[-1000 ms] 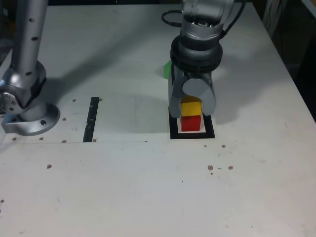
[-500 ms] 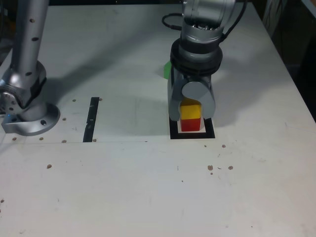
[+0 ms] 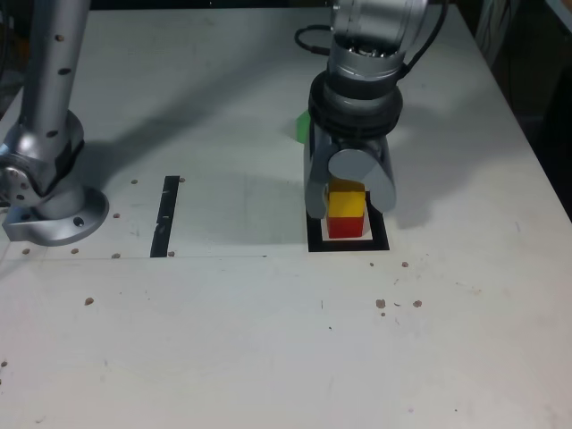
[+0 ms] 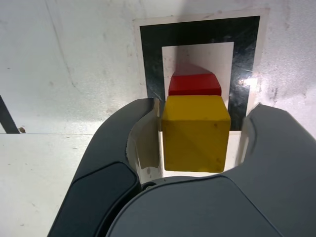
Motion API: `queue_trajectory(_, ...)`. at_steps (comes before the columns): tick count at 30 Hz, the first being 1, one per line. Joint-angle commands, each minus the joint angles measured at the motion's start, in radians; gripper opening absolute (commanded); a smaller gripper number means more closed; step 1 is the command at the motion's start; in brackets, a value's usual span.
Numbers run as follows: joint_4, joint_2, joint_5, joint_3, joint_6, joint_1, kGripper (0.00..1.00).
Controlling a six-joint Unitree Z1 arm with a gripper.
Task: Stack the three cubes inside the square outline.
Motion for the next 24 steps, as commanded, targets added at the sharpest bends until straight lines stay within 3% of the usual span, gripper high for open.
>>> queue_trajectory(1,0.009,-0.001,0.003,-0.006,0.002,-0.001,0.92)
queue_trajectory(6,0.069,-0.022,0.027,-0.02,0.002,-0.001,0.96)
queue_trajectory(10,0.169,-0.078,0.083,-0.025,0.031,0.016,0.99)
queue_trajectory(14,0.214,-0.145,0.14,0.002,0.114,0.069,0.99)
queue_trajectory(19,0.195,-0.228,0.204,0.064,0.288,0.18,0.99)
queue_trajectory(24,0.114,-0.249,0.212,0.163,0.515,0.327,0.99)
